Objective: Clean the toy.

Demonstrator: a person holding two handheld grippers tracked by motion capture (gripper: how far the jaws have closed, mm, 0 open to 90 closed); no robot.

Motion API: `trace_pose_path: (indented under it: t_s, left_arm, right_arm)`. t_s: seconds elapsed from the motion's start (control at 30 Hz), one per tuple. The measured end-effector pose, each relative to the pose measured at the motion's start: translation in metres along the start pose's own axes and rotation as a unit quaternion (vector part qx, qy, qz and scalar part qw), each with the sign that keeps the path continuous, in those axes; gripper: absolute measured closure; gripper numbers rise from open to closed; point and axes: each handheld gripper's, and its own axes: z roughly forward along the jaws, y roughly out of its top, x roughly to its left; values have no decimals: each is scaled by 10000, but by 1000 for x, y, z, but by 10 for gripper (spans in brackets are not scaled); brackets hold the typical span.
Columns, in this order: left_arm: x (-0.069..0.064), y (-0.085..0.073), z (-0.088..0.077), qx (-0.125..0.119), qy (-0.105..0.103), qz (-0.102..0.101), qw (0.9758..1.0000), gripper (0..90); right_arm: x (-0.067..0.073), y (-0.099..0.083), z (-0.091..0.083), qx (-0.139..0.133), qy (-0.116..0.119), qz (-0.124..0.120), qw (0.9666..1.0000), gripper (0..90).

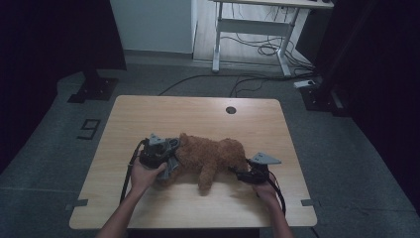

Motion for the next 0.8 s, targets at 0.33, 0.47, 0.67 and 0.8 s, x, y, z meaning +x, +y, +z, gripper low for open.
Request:
trace_pose_path:
  t_s: [0.33,0.47,0.67,0.8]
  left_arm:
    - [-7,13,-8,-284,-161,-20,9995,805]
    - [-32,41,-32,-829,-385,235,9955,806]
    - [-84,73,-29,-940,-567,885,9900,805]
    - [-112,88,-1,-669,-776,1066,9890,805]
  right_arm:
    - [-1,-1,0,-5,-10,46,10000,394]
    - [-2,-1,0,5,5,69,10000,394]
    - [-2,-1,0,7,2,62,10000,394]
    - [-2,-1,0,16,10,64,10000,394]
